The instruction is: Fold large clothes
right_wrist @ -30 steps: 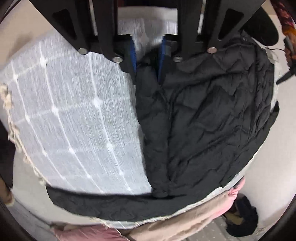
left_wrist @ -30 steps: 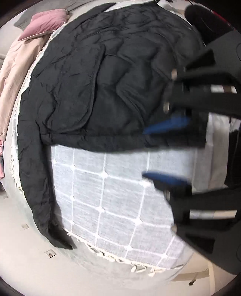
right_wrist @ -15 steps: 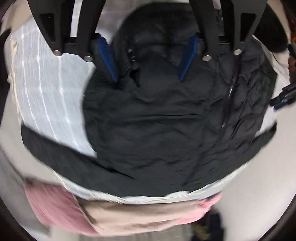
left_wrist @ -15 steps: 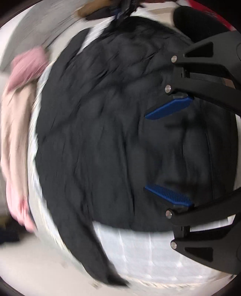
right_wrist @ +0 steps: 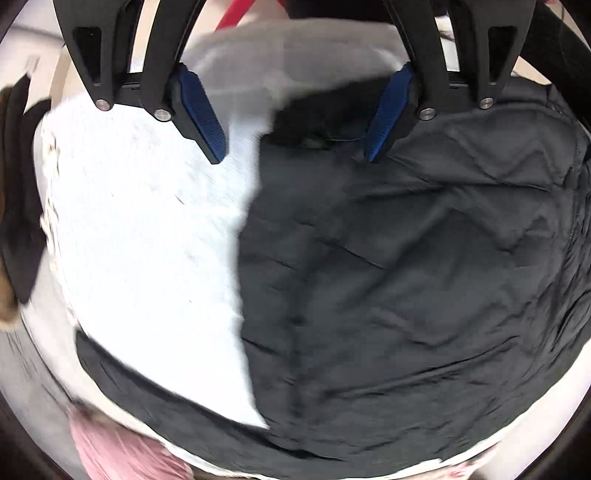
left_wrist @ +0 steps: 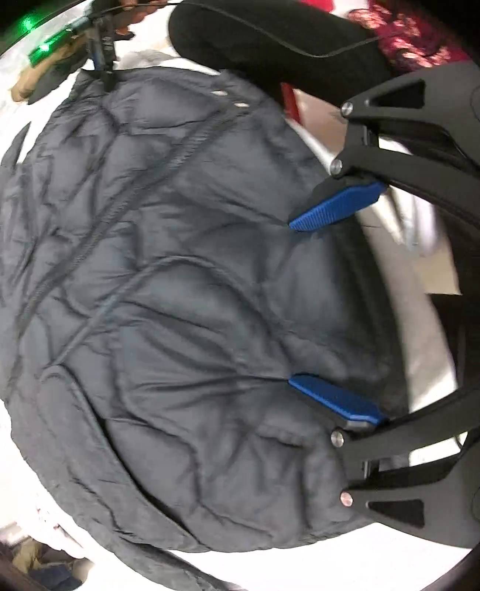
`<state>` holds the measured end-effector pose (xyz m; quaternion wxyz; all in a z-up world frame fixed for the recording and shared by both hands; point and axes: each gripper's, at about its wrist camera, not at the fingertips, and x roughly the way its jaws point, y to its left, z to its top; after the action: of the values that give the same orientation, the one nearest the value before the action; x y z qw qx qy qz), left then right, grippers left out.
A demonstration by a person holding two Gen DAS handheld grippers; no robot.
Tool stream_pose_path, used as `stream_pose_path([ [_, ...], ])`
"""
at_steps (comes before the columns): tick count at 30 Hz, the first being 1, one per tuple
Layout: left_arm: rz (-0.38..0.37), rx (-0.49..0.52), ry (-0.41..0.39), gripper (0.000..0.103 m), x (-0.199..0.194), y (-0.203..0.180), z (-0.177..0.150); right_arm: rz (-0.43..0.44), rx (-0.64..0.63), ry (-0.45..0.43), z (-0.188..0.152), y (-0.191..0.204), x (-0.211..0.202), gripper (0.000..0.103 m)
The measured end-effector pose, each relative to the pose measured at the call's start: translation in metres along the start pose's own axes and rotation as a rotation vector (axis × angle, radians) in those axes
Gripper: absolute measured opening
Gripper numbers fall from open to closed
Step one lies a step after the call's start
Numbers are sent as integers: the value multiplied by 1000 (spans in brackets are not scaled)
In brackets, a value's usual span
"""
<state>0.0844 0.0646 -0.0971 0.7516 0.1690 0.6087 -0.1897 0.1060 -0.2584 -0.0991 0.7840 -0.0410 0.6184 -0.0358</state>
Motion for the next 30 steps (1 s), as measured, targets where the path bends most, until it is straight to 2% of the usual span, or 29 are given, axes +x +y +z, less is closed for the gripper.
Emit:
stream_pose_path([
  [1,8,15,19,85,-2,-1,-4,-5,15,10,-3,-9,-1,83],
  [3,42,53,44,85,-5,-4,-12,-74,27,25,-9,-20,-3,83],
  [5,62,68,30,85,-14,-4,-20,-86,39,7,-13,-27,-11,83],
  [7,27,54,-8,85,-31,2,-30,-101,51,-29,-16,-31,-25,83],
  [10,-44,-28,-85,85,-60,26,-36,-110,50,-131,-13,-25,-59,83],
  [13,-65,-177,-162,86,-84,64,-34,-41,65,-231,-5,-19,-93,83],
  [15,-69,-322,-226,87,-102,95,-38,12,75,-294,8,-13,-112,83],
  [16,-69,-369,-246,89,-105,106,-38,23,79,-312,16,4,-118,83],
  [18,-49,-492,-296,97,-115,139,-37,35,91,-355,33,15,-132,83],
  [20,0,-584,-321,99,-119,164,-39,39,91,-393,44,30,-141,84],
  [25,46,-745,-333,100,-111,217,-33,65,65,-428,87,63,-141,84],
  [30,33,-958,-393,100,-94,280,-32,105,21,-443,135,99,-133,84],
])
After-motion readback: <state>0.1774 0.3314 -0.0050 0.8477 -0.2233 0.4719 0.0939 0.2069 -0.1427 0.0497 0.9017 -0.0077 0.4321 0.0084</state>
